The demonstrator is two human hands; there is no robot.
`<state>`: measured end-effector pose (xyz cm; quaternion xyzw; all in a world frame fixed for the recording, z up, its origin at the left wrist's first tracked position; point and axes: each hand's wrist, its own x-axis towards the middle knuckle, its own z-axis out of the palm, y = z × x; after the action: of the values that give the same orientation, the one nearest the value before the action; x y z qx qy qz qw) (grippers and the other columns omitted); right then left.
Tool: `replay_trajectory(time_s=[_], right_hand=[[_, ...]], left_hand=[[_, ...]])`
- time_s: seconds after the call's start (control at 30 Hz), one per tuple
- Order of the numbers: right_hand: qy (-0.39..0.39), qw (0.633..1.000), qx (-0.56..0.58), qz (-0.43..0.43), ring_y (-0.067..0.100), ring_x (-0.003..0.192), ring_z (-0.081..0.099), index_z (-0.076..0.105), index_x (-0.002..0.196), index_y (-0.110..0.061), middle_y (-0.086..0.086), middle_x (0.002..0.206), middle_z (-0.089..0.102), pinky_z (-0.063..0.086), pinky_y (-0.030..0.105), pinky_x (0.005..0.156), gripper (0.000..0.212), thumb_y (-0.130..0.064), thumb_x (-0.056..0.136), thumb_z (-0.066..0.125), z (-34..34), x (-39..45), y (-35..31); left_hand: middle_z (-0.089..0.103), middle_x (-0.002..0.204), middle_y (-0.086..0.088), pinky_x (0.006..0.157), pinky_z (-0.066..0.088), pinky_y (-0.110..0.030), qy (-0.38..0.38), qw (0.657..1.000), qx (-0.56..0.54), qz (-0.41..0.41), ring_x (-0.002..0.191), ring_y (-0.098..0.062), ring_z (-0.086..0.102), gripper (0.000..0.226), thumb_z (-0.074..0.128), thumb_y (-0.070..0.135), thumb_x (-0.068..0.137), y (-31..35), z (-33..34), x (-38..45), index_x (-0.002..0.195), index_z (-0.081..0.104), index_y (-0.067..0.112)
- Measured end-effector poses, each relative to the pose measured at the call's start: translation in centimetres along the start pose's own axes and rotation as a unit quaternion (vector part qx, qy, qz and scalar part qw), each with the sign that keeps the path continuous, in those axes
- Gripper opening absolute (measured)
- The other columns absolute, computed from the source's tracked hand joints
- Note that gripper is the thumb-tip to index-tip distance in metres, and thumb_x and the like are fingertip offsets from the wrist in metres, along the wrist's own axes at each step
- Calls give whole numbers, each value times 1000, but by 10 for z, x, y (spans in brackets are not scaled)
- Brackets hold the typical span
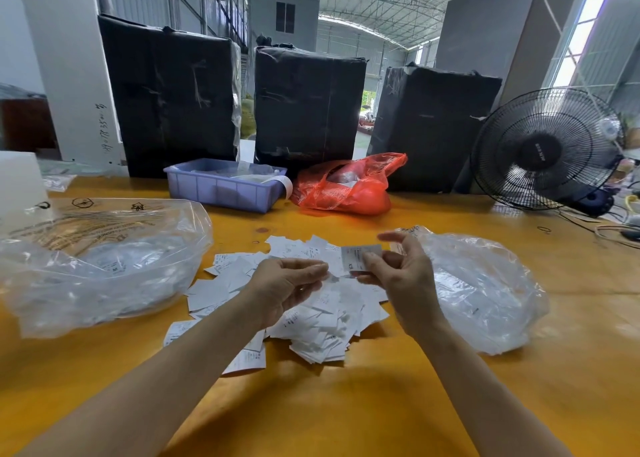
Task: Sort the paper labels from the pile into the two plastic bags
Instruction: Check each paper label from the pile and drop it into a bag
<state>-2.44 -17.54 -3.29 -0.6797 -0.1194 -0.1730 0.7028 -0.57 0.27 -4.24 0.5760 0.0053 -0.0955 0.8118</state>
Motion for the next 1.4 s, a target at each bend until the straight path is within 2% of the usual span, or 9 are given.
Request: replay_trajectory(time_s=[0.07, 0.2, 0.43, 0.63, 0.8, 0.93, 1.1, 1.23, 1.4], right_hand=[[9, 1000, -3, -25, 23, 70, 72, 52, 115, -14, 15, 79, 70, 57, 22, 61, 33, 3, 88, 60, -2, 1, 1], [3, 994, -77, -76, 19, 77, 71, 68, 96, -11, 10, 86, 69, 58, 22, 63, 18, 3, 86, 63, 4, -2, 3], [6, 971, -203, -124, 18, 77, 70, 70, 98, -5, 7, 87, 70, 59, 32, 67, 20, -5, 79, 74, 10, -7, 7], [31, 952, -245, -182, 3, 70, 64, 70, 93, -5, -6, 82, 64, 56, 18, 62, 16, -5, 77, 75, 13, -9, 8], [46, 938, -265, -220, 6, 69, 64, 71, 92, -3, -4, 82, 65, 56, 19, 61, 15, -4, 77, 75, 14, -9, 8], [42, 923, -282, -259, 9, 66, 63, 71, 87, -2, -2, 80, 66, 54, 13, 60, 13, 0, 76, 75, 15, -9, 9], [20, 921, -285, -264, 12, 68, 65, 69, 85, -3, -4, 79, 64, 55, 19, 62, 12, 0, 76, 75, 16, -9, 13], [12, 931, -270, -246, 7, 65, 63, 68, 84, -6, -5, 77, 64, 52, 13, 60, 12, -2, 76, 76, 16, -9, 14], [70, 942, -234, -228, 11, 70, 66, 66, 84, -9, -5, 78, 64, 57, 28, 60, 13, -2, 77, 74, 12, -6, 11]], left_hand=[[74, 76, -12, 54, 54, -18, 5, 1000, 14, 14, 63, -16, 68, 28, 76, 8, 54, -1, 0, 1, 81, 73, 2], [74, 76, -9, 59, 55, -18, 6, 998, 54, 34, 65, -14, 67, 25, 78, 12, 56, -3, 1, 1, 80, 73, 6], [74, 73, -8, 54, 52, -16, -13, 996, 74, 49, 58, -10, 66, 29, 78, 16, 56, -5, 3, -1, 82, 73, 4], [74, 75, -10, 56, 53, -18, -24, 996, 76, 42, 59, -11, 67, 25, 77, 15, 59, -5, 3, -1, 81, 74, 5], [74, 75, -11, 53, 52, -18, -25, 997, 62, 26, 59, -13, 68, 10, 74, 5, 72, -5, 4, 0, 82, 74, 2], [73, 75, -13, 49, 49, -16, -21, 999, 43, 21, 58, -14, 68, 25, 75, 8, 65, -3, 5, -2, 88, 72, -2], [73, 72, -11, 49, 50, -17, -12, 999, 37, 17, 58, -15, 68, 32, 75, 12, 58, -2, 5, -3, 87, 72, -1], [73, 74, -13, 50, 52, -18, -12, 999, 25, 16, 57, -16, 68, 33, 75, 12, 58, -2, 5, -3, 88, 72, -3], [74, 75, -12, 51, 52, -17, -18, 999, 32, 18, 60, -15, 70, 19, 74, 7, 69, -2, 4, -3, 86, 72, 0]])
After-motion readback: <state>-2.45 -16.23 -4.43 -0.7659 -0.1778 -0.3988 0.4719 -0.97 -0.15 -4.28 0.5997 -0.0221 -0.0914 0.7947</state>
